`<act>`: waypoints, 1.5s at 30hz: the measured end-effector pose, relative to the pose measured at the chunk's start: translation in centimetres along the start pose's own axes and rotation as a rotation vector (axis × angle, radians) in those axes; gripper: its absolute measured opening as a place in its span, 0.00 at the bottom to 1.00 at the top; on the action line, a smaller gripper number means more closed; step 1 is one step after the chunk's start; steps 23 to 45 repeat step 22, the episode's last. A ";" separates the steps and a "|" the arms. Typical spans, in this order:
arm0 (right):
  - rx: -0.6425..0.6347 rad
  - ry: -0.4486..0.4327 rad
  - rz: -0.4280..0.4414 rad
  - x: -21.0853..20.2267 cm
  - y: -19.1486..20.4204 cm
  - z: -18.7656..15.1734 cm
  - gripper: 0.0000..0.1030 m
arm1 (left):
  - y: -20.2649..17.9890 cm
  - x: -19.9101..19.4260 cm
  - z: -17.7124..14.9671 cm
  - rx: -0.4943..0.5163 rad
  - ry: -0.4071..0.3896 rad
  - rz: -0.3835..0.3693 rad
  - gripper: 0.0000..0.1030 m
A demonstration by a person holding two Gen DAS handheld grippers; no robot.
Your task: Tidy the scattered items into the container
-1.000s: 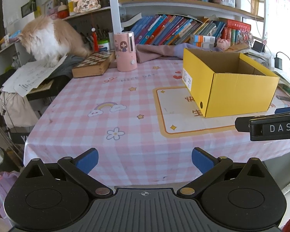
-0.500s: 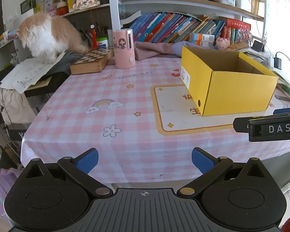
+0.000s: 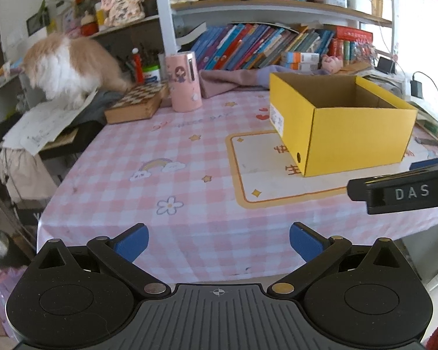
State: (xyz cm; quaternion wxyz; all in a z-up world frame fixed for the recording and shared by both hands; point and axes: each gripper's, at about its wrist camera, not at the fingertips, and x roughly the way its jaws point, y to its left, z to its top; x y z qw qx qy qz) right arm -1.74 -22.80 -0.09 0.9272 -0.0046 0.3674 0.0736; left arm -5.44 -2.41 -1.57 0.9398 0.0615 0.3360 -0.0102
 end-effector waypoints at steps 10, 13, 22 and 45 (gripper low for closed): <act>-0.001 0.003 -0.002 0.2 0.1 0.0 0.98 | -0.1 -0.5 0.0 -0.006 -0.025 -0.002 1.00; -0.003 0.003 -0.002 0.2 0.2 0.0 0.98 | 0.0 -0.4 -0.1 -0.007 -0.015 -0.008 1.00; -0.010 0.003 -0.003 0.2 0.3 0.0 0.98 | 0.4 0.0 -0.4 -0.024 0.008 -0.036 1.00; -0.010 0.003 -0.003 0.2 0.3 0.0 0.98 | 0.4 0.0 -0.4 -0.024 0.008 -0.036 1.00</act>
